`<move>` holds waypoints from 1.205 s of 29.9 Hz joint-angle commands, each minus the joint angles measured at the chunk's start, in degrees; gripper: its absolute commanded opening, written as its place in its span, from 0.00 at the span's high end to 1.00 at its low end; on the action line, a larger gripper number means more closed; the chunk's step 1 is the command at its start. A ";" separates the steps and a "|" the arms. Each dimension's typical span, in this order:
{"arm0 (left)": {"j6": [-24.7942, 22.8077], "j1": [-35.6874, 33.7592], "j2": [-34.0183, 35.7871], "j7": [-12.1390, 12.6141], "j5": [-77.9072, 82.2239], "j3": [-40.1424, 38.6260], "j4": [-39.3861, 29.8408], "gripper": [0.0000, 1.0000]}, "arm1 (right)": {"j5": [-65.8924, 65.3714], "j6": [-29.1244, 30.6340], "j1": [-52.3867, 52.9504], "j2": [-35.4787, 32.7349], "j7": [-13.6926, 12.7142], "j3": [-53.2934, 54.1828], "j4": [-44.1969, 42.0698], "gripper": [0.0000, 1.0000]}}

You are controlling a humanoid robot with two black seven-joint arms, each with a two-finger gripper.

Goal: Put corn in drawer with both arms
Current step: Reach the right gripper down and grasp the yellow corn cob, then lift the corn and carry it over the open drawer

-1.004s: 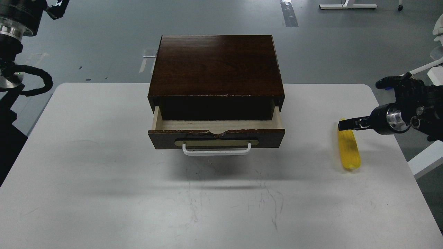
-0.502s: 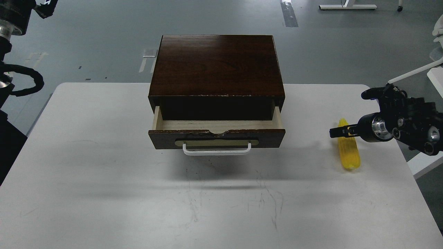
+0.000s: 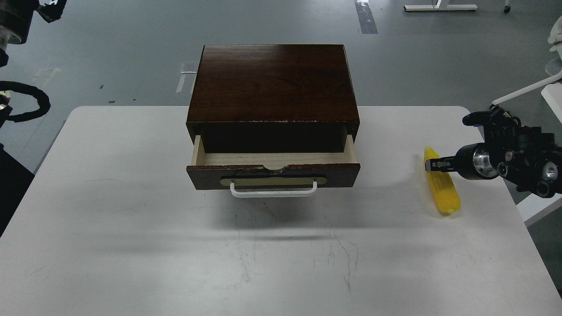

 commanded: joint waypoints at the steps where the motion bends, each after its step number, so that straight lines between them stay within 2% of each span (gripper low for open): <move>1: 0.00 0.00 0.78 0.00 0.00 -0.07 0.02 0.02 | 0.02 -0.25 3.25 -1.71 0.24 4.77 2.82 1.00; 7: 0.00 -0.18 1.13 0.00 0.09 -0.16 -0.07 0.02 | -0.33 0.54 22.02 -5.67 0.94 5.66 15.45 1.00; 12: 0.00 -0.18 1.22 0.00 0.00 -0.16 -1.03 0.02 | -3.04 0.54 34.09 -5.06 1.12 5.57 24.52 1.00; 14: 0.00 -0.18 1.83 0.00 0.00 -0.16 -1.82 0.02 | -9.45 0.54 37.70 -3.40 1.82 5.57 27.51 1.00; 18: 0.00 -0.18 2.71 0.00 0.09 -0.07 -2.79 0.02 | -21.83 0.54 42.45 2.39 6.29 5.66 32.08 1.00; 23: 0.00 -0.09 3.59 0.00 0.09 -0.07 -2.79 0.02 | -30.38 0.28 42.64 7.06 8.50 5.66 33.15 1.00; 25: 0.00 -0.09 3.86 0.00 0.09 -0.07 -2.79 0.02 | -36.25 -0.07 41.50 10.04 11.13 5.57 34.02 1.00; 27: 0.00 -0.09 3.86 0.00 0.09 -0.07 -2.79 0.02 | -40.91 -0.33 39.48 12.15 12.28 5.66 35.08 1.00; 36: 0.00 0.08 4.82 0.00 0.00 -0.07 -2.79 0.02 | -52.25 -3.93 35.34 15.51 12.63 3.03 36.22 1.00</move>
